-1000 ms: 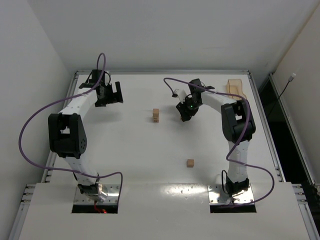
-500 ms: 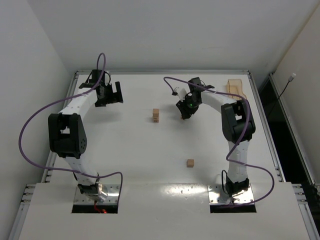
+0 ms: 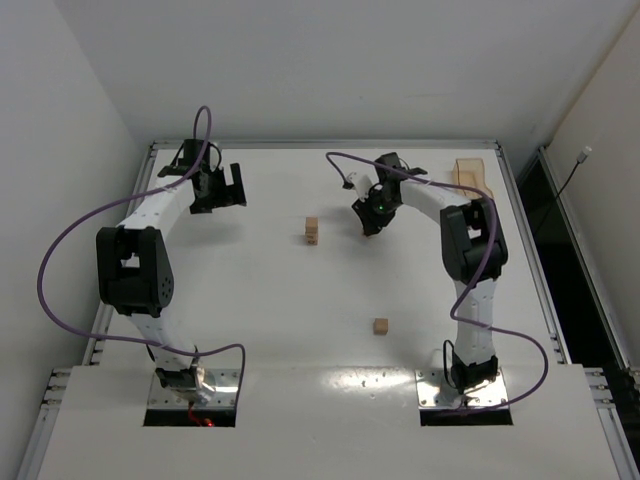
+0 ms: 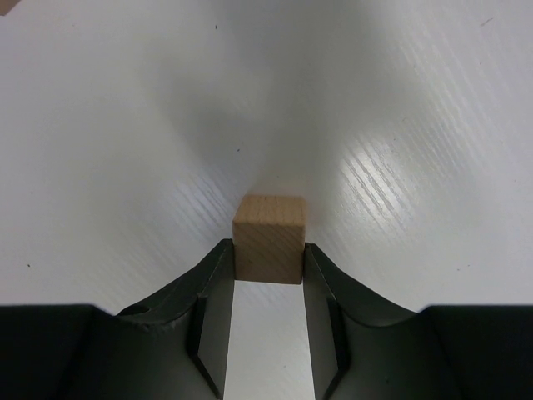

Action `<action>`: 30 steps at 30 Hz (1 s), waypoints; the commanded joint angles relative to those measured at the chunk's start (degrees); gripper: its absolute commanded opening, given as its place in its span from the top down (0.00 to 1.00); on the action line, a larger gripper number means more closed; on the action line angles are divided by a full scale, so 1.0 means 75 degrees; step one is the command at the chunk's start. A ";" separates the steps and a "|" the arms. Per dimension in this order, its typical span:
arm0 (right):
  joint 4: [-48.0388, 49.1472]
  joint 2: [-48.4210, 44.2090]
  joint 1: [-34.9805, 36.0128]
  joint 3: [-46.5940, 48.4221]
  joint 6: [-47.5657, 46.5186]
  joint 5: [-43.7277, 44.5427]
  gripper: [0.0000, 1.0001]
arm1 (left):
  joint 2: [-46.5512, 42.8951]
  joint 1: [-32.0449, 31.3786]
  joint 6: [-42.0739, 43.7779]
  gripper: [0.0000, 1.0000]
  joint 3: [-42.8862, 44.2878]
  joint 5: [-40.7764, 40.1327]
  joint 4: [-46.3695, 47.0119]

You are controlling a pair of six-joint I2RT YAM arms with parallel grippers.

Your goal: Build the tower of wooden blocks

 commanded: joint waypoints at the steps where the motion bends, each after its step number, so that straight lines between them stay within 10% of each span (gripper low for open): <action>1: -0.0037 0.0062 0.0116 0.0287 -0.0062 -0.0054 0.89 | -0.0014 0.0059 0.0059 0.00 0.0194 -0.0031 0.0157; 7: -0.0306 -0.0219 0.0116 0.0427 -0.0155 -0.0405 1.00 | -0.0014 0.0059 0.0059 0.00 0.0112 -0.0031 0.0157; 17: -0.4077 0.0659 0.0116 0.4727 -0.1468 -0.0909 1.00 | -0.0014 0.0059 0.0059 0.00 0.0030 0.0121 0.0228; 30: -0.4548 0.0438 0.1017 0.5184 -0.2171 -0.1929 1.00 | -0.0014 0.0059 0.0059 0.00 0.0100 0.0192 0.0228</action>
